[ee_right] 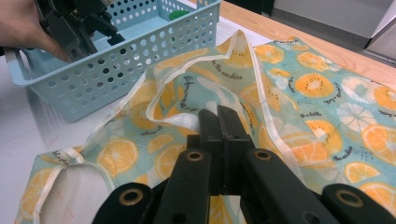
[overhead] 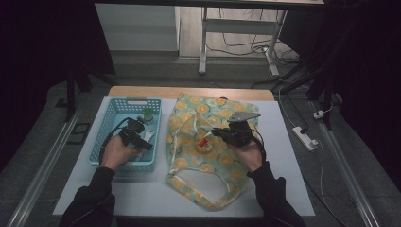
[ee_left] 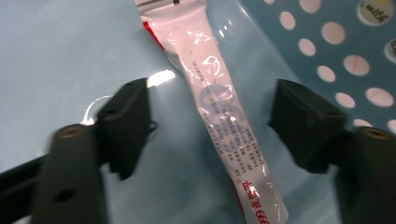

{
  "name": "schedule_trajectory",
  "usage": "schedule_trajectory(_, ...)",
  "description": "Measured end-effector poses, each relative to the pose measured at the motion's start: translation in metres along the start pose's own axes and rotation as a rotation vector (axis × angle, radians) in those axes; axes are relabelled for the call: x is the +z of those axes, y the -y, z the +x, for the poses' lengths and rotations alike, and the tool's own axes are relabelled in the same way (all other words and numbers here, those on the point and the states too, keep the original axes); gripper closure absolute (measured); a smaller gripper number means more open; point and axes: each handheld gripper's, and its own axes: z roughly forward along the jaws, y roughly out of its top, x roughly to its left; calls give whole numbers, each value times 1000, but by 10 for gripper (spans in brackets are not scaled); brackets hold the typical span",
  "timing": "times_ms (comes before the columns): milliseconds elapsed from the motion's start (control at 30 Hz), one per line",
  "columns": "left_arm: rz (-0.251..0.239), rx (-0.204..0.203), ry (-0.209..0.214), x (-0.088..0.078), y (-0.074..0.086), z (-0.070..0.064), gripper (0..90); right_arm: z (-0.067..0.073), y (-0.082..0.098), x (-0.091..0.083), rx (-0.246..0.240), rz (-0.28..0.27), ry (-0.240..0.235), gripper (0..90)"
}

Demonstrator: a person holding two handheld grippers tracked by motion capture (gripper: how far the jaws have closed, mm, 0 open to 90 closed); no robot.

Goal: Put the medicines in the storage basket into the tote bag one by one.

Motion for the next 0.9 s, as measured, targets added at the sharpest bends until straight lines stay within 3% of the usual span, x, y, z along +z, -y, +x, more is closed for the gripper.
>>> schedule_trajectory(167,4,-19,17,-1,0,2,482,0,0,0,0,0,-1,900)
schedule_trajectory(533,16,-39,14,-2,-1,2,679,-1,0,-1,3,-1,-3,900)
schedule_trajectory(800,38,-47,-3,-3,-4,0,717,0,-1,-1,3,-3,-2,900)
schedule_trajectory(900,22,-44,-33,-3,-4,1,719,0,-1,-1,2,-5,-2,900)
